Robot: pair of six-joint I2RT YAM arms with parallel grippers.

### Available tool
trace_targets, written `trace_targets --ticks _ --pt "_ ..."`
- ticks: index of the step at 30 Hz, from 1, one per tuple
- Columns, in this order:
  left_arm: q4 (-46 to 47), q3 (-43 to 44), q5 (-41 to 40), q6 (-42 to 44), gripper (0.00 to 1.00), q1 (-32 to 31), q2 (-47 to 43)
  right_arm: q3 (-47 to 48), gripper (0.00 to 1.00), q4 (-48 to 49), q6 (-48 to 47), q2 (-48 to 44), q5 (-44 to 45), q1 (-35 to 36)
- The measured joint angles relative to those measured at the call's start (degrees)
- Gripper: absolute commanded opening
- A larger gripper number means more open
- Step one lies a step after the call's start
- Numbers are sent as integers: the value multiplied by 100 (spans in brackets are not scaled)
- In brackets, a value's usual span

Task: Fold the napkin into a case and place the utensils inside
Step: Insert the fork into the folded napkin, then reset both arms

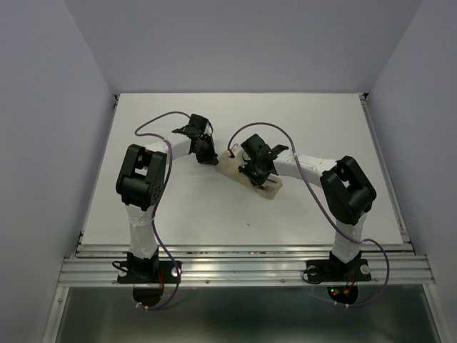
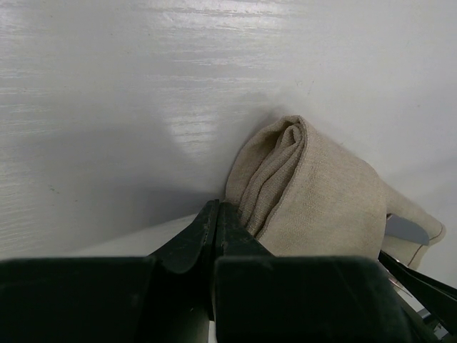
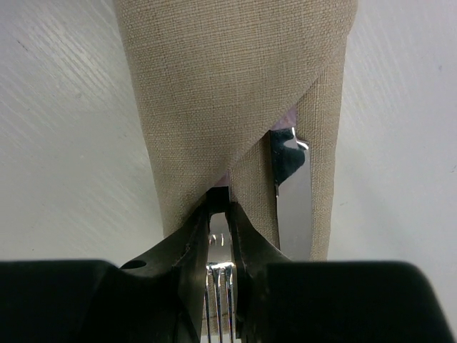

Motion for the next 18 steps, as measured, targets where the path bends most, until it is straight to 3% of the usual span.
trace_targets --ticks 5,12,18 --pt "0 0 0 2 9 0 0 17 19 -4 0 24 4 31" --pt "0 0 2 2 9 -9 0 52 52 37 17 61 155 35" --pt "-2 0 28 2 9 -26 0 44 63 50 111 -87 507 37"
